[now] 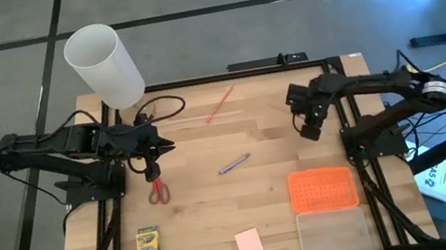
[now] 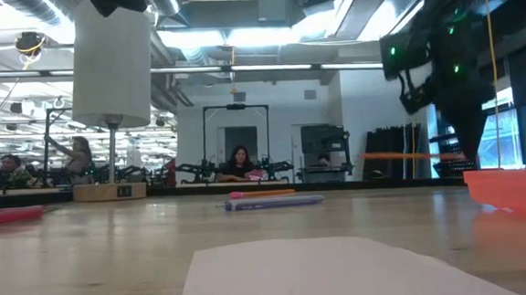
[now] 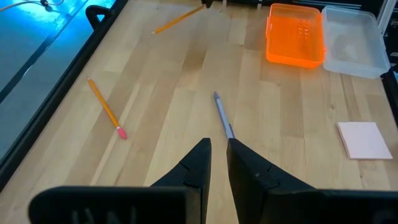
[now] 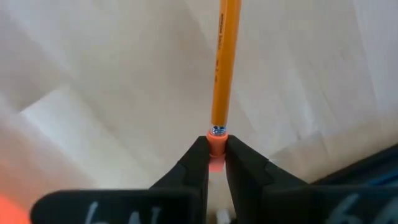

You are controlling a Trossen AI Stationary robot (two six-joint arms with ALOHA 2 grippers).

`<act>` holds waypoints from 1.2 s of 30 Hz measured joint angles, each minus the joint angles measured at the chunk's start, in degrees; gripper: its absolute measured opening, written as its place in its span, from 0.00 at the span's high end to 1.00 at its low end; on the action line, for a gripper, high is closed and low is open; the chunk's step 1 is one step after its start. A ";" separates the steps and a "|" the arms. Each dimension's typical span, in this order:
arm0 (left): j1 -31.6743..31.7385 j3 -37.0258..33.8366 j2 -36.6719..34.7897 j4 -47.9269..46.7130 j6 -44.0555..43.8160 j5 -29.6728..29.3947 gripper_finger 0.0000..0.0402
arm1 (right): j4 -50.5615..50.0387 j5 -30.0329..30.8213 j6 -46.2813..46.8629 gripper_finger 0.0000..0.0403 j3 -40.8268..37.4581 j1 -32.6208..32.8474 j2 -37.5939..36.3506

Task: Pack school essentials
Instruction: Put the yellow pencil into the orange supply box

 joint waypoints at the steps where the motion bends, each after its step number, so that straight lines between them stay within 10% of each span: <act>1: 0.00 0.00 0.00 0.00 0.00 0.00 0.88 | -1.49 0.02 1.05 0.88 0.91 1.15 -0.71; 18: -1.47 0.00 0.00 0.40 3.02 0.00 0.88 | -16.35 3.54 13.59 0.88 20.46 24.93 -3.47; 36: -5.48 0.00 0.02 0.59 2.99 -0.37 0.88 | -19.76 -6.11 33.33 0.88 22.11 55.05 -3.28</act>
